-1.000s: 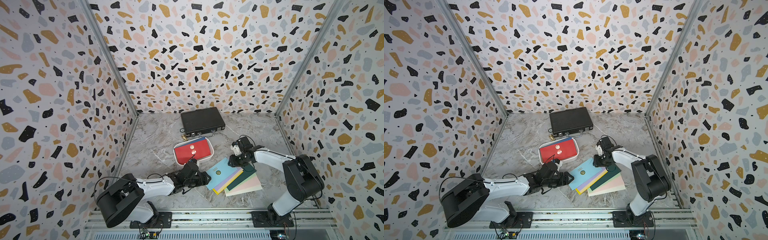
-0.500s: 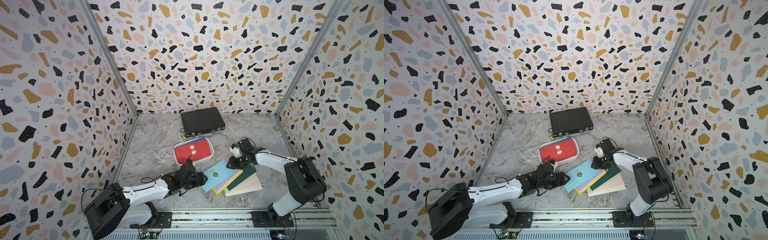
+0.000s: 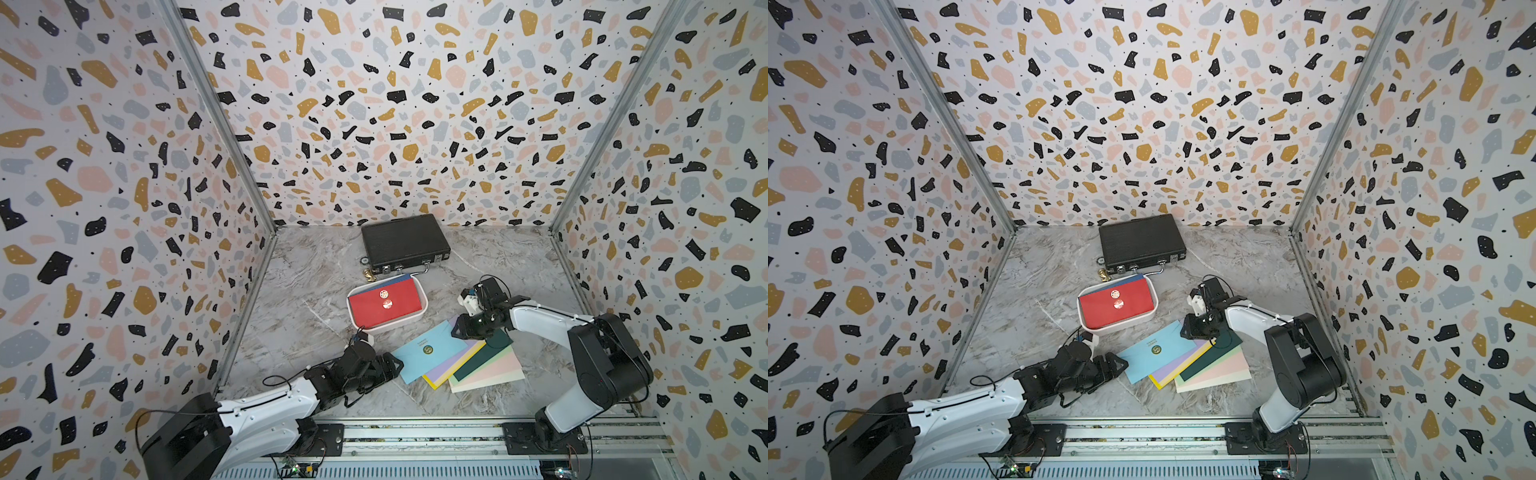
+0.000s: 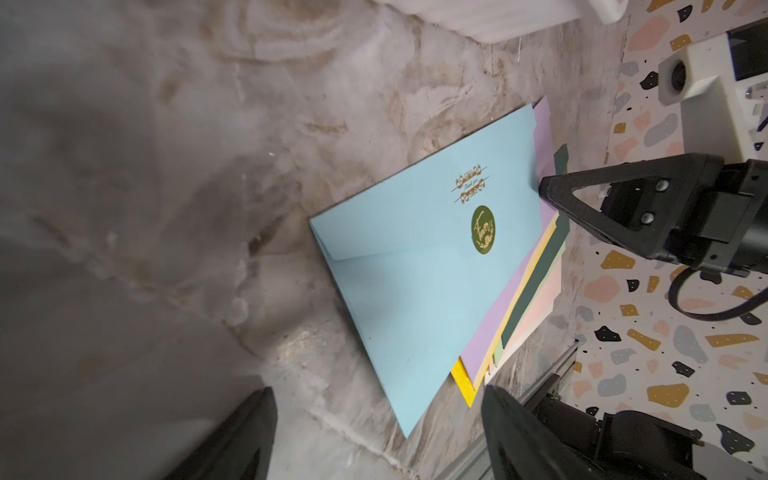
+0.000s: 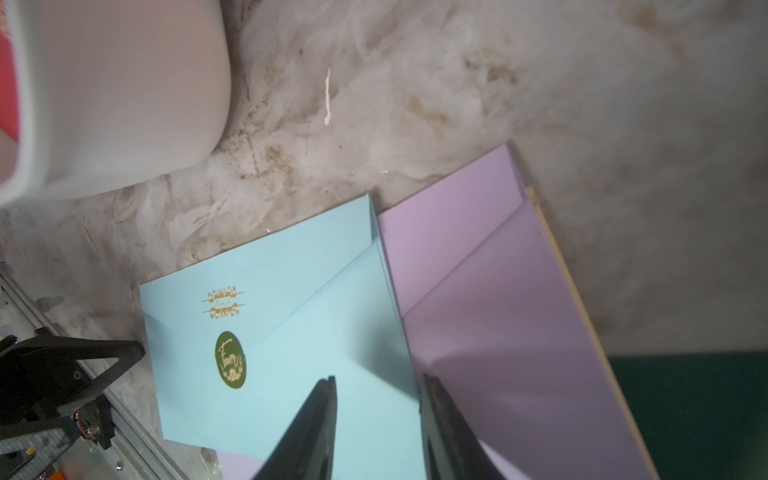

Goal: Put the sealed envelopes into the storage box
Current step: Pick up the envelope from the center of the board.

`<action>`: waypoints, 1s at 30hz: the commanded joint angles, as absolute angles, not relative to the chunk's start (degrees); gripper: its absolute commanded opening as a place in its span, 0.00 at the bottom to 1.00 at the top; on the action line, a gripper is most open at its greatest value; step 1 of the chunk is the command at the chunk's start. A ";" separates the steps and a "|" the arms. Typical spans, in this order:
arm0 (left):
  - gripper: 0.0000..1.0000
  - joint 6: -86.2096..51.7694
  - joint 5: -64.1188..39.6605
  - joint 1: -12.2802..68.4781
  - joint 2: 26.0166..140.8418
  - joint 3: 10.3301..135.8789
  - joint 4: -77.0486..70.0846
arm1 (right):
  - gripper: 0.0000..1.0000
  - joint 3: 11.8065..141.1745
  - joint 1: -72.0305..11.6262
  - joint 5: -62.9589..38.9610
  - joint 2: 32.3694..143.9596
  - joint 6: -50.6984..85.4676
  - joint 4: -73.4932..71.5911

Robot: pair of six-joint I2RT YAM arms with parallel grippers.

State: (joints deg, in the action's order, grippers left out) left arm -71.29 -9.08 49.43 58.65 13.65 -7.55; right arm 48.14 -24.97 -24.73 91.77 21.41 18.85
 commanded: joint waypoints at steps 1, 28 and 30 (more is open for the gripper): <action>0.81 -73.80 -11.46 50.51 60.77 12.94 -11.88 | 0.39 47.95 -25.53 -24.17 90.44 21.01 20.30; 0.09 -70.99 -2.05 52.33 59.93 16.77 -10.54 | 0.38 47.17 -28.02 -29.15 86.64 23.62 18.94; 0.02 -68.88 -1.69 52.07 57.97 17.75 -6.85 | 0.38 47.75 -27.96 -28.47 85.73 22.61 20.27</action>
